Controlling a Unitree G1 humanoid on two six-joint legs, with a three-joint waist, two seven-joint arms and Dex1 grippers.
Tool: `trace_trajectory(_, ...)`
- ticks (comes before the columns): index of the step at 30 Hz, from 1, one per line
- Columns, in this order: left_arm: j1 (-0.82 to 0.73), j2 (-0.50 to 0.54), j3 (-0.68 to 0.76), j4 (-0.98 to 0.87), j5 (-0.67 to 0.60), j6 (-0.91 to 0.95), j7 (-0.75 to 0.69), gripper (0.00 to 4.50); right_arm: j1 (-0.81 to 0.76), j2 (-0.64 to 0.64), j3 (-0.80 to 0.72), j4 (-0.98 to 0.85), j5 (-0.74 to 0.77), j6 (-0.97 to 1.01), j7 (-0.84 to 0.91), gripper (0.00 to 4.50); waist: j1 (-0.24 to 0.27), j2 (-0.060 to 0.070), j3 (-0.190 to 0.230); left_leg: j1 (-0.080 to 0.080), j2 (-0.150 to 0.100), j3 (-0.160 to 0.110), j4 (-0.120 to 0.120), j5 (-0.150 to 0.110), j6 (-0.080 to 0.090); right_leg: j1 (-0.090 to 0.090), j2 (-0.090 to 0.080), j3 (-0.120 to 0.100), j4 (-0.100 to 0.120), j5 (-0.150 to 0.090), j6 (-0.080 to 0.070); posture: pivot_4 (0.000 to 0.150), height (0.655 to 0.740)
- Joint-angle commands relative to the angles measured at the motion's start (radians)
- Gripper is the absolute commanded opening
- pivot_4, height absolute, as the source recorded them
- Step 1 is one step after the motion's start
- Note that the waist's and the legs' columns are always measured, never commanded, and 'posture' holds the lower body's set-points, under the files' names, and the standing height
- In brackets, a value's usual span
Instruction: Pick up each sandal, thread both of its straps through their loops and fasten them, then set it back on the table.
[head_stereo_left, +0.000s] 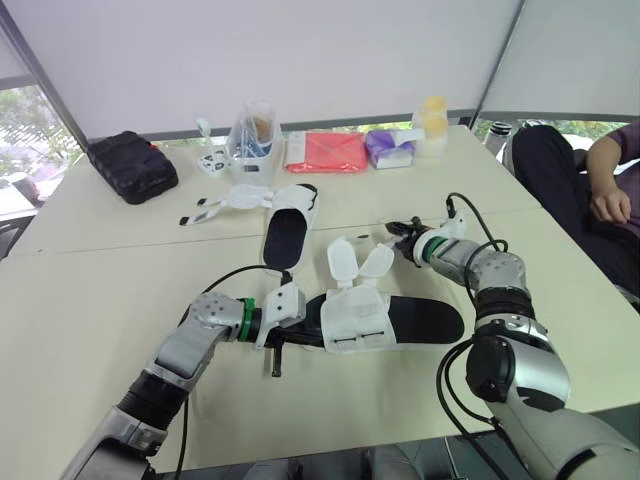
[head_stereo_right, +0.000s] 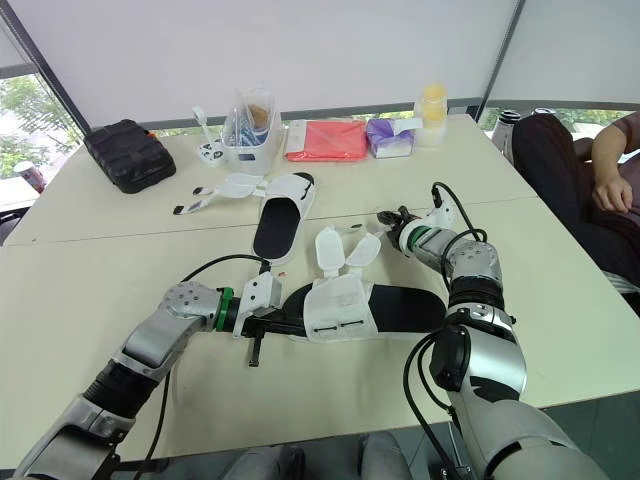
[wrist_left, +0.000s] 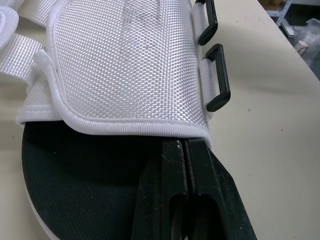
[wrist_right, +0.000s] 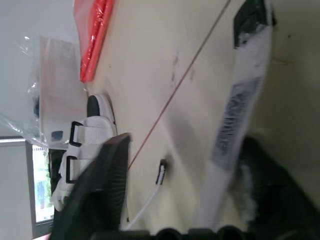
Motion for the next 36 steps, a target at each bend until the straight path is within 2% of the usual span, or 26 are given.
trace_trajectory(1,0.025,-0.007,-0.036,-0.013,0.012,0.008,0.001,0.0,0.02,-0.036,0.15,-0.185,-0.093,-0.004,0.227,1.28,-0.008,0.0,0.0,0.0,0.0,0.0,0.0,0.0,0.0,0.0,0.0,0.0,0.0,0.0,0.0,0.15,0.74)
trace_trajectory(6,0.024,-0.006,-0.035,-0.013,0.012,0.008,-0.003,0.0,0.152,-0.114,0.408,-0.521,-0.249,-0.157,0.591,1.28,-0.01,0.0,0.0,0.0,0.0,0.0,0.0,0.0,0.0,0.0,0.0,0.0,-0.001,0.0,0.0,0.15,0.74)
trace_trajectory(10,0.02,0.0,-0.033,-0.004,0.014,0.005,-0.01,0.0,0.266,-0.197,0.574,-0.757,-0.385,-0.38,0.845,1.28,-0.013,0.0,0.0,0.0,0.0,0.0,0.0,0.0,0.0,0.0,0.0,0.0,-0.001,0.0,0.001,0.15,0.74)
trace_trajectory(14,0.016,0.005,-0.028,0.006,0.017,0.001,-0.01,0.0,0.343,-0.274,0.684,-0.833,-0.583,-0.731,1.012,1.28,-0.011,0.0,0.0,0.0,0.0,0.0,0.0,0.0,0.0,0.0,0.0,0.0,-0.001,0.0,0.001,0.15,0.74)
trace_trajectory(16,0.008,0.005,-0.02,0.024,0.021,-0.006,-0.003,0.0,0.336,-0.288,0.7,-0.809,-0.632,-0.824,1.049,1.28,-0.012,0.0,0.0,0.001,0.0,0.0,0.001,0.0,0.0,0.001,0.0,-0.001,-0.001,0.0,0.001,0.15,0.74)
trace_trajectory(18,0.0,0.004,-0.014,0.04,0.023,-0.013,0.002,0.0,0.305,-0.267,0.672,-0.768,-0.603,-0.776,1.034,1.28,-0.012,0.0,0.0,0.001,0.0,0.001,0.001,0.0,-0.001,0.001,0.0,0.0,-0.001,0.0,0.001,0.15,0.74)
trace_trajectory(24,-0.001,-0.002,-0.011,0.049,0.024,-0.021,0.017,0.0,0.228,-0.175,0.516,-0.716,-0.37,-0.336,0.894,1.28,-0.005,0.0,0.0,0.001,0.001,-0.001,0.001,0.001,-0.001,0.002,0.0,-0.001,-0.001,0.002,0.0,0.15,0.74)
trace_trajectory(27,0.01,-0.005,-0.009,0.037,0.019,-0.011,0.023,0.0,0.235,-0.146,0.501,-0.722,-0.326,-0.218,0.859,1.28,-0.007,0.0,0.0,0.001,0.0,-0.002,0.001,0.001,-0.001,0.002,0.0,-0.001,-0.002,0.002,0.0,0.15,0.74)
trace_trajectory(29,0.012,-0.006,-0.008,0.037,0.019,-0.011,0.025,0.0,0.243,-0.132,0.496,-0.741,-0.325,-0.208,0.843,0.77,-0.008,0.0,0.0,0.001,0.0,-0.002,0.001,0.0,-0.001,0.002,0.0,-0.001,-0.002,0.002,0.0,0.15,0.74)
trace_trajectory(31,0.011,-0.006,-0.007,0.038,0.019,-0.01,0.027,0.0,0.245,-0.122,0.495,-0.751,-0.335,-0.21,0.826,0.01,-0.007,0.0,0.0,0.001,0.0,-0.002,0.001,0.0,-0.001,0.001,0.0,-0.001,-0.001,0.002,0.0,0.15,0.74)
trace_trajectory(36,0.01,-0.006,-0.008,0.039,0.019,-0.01,0.03,0.0,0.235,-0.123,0.5,-0.741,-0.355,-0.215,0.817,0.01,-0.008,0.0,0.0,0.001,0.0,-0.002,0.001,0.0,0.0,0.002,0.0,-0.001,-0.001,0.002,0.0,0.15,0.74)
